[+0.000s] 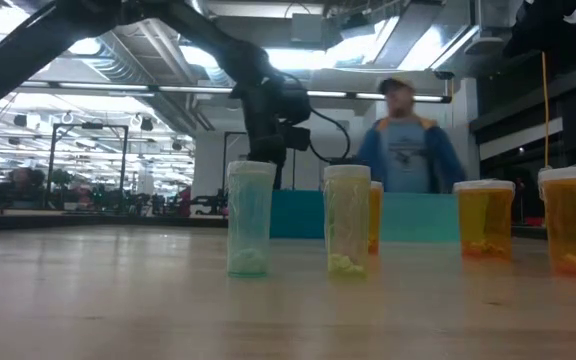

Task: Pick and place medicine bottles into bin by pill shape (circle, oval)
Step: Put the yellow pill bottle on the blue bin

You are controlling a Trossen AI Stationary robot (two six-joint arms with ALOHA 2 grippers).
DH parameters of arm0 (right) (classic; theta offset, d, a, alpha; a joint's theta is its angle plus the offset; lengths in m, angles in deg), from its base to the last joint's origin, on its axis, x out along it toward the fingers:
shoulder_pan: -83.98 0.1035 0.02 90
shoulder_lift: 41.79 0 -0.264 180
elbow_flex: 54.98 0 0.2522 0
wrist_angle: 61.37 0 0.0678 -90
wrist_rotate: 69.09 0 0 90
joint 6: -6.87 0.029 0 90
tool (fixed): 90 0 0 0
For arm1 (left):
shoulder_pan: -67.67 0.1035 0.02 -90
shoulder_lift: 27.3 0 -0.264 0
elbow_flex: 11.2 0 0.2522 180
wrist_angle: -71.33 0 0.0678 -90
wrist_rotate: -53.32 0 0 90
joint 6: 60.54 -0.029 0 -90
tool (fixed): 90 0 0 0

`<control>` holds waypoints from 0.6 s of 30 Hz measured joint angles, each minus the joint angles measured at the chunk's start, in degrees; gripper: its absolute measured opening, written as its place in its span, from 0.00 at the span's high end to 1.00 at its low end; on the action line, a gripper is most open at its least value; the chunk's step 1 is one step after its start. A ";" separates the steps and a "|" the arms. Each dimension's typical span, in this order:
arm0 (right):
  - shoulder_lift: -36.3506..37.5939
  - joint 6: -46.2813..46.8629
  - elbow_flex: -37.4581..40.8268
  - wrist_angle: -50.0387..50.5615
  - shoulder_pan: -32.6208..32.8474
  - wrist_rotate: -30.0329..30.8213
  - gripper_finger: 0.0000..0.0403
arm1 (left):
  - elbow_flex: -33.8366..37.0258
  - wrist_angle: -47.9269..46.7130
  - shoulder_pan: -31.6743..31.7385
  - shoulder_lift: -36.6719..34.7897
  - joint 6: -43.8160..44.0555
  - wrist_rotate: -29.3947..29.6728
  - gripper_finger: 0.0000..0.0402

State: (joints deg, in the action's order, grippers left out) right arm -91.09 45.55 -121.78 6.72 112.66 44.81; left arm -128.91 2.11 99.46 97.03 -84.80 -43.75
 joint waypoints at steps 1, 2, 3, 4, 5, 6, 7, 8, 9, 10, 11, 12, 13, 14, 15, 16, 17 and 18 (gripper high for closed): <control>0.00 -0.04 0.00 -0.01 0.00 0.00 0.53 | 0.00 0.36 0.22 0.00 -0.15 0.03 0.77; 0.00 -0.08 0.00 -0.01 -0.02 0.01 0.53 | 0.00 0.72 0.41 0.00 -0.19 0.05 0.77; 0.00 -0.11 0.00 0.00 0.00 0.02 0.53 | 0.00 1.16 0.63 0.00 -0.16 0.05 0.77; 0.00 -0.11 0.00 -0.02 -0.02 0.02 0.53 | -0.01 1.66 0.83 0.00 -0.16 0.05 0.77; -0.04 -0.11 0.00 0.00 -0.02 0.02 0.53 | -0.02 1.88 1.03 0.00 -0.20 0.05 0.77; -0.06 -0.11 0.00 -0.02 -0.02 0.02 0.53 | -0.02 1.80 1.20 0.00 -0.28 0.07 0.77; -0.07 -0.09 0.00 -0.02 0.00 0.02 0.53 | -0.02 1.75 1.39 0.00 -0.27 0.08 0.77; -0.07 -0.05 0.00 -0.02 0.00 0.02 0.53 | -0.02 1.78 1.56 0.00 -0.24 0.18 0.77; -0.07 0.01 0.00 -0.02 -0.01 0.02 0.53 | 0.02 1.88 1.64 0.00 0.01 0.49 0.76; -0.07 0.00 0.00 -0.02 0.00 0.02 0.53 | 0.28 2.33 1.64 -0.04 0.11 0.99 0.75; -0.07 0.00 0.00 -0.02 0.00 0.02 0.53 | 0.42 2.22 1.64 -0.04 0.10 1.45 0.75; -0.07 0.02 0.00 -0.02 0.00 0.00 0.53 | 0.48 1.81 1.64 -0.03 0.09 1.78 0.74; -0.07 0.05 0.00 -0.02 -0.01 0.01 0.53 | 0.48 1.65 1.64 -0.02 0.10 1.85 0.73; -0.07 0.02 0.00 -0.02 0.00 0.02 0.53 | 0.48 1.81 1.64 -0.03 0.08 1.84 0.72; -0.07 0.04 0.00 -0.02 0.00 0.02 0.53 | 0.48 1.83 1.64 -0.04 0.00 1.84 0.71; -0.08 0.06 0.00 -0.02 0.00 0.01 0.53 | 0.48 1.80 1.63 -0.04 -0.20 1.84 0.70; -0.07 0.07 0.00 -0.02 0.00 0.00 0.53 | 0.48 1.87 1.57 -0.03 -0.32 1.84 0.69; -0.08 0.07 0.00 -0.02 -0.01 0.01 0.53 | 0.48 2.01 1.53 -0.02 -0.32 1.84 0.67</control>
State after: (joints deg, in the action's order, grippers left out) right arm -91.17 45.62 -121.78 6.70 112.65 44.82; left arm -128.43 4.12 100.99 97.01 -85.12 -41.91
